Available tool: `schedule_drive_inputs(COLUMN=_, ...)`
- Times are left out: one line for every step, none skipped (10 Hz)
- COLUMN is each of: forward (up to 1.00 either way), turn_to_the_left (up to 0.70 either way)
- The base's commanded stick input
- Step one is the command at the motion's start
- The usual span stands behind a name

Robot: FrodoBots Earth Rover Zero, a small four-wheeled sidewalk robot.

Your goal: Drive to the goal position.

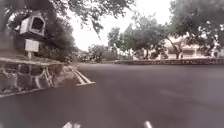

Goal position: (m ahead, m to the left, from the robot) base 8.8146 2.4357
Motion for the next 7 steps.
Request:
schedule_drive_inputs(forward=0.85, turn_to_the_left=0.00)
schedule_drive_inputs(forward=0.85, turn_to_the_left=0.00)
schedule_drive_inputs(forward=0.85, turn_to_the_left=0.00)
schedule_drive_inputs(forward=0.85, turn_to_the_left=0.24)
schedule_drive_inputs(forward=0.85, turn_to_the_left=0.15)
schedule_drive_inputs(forward=0.85, turn_to_the_left=0.05)
schedule_drive_inputs(forward=0.85, turn_to_the_left=0.03)
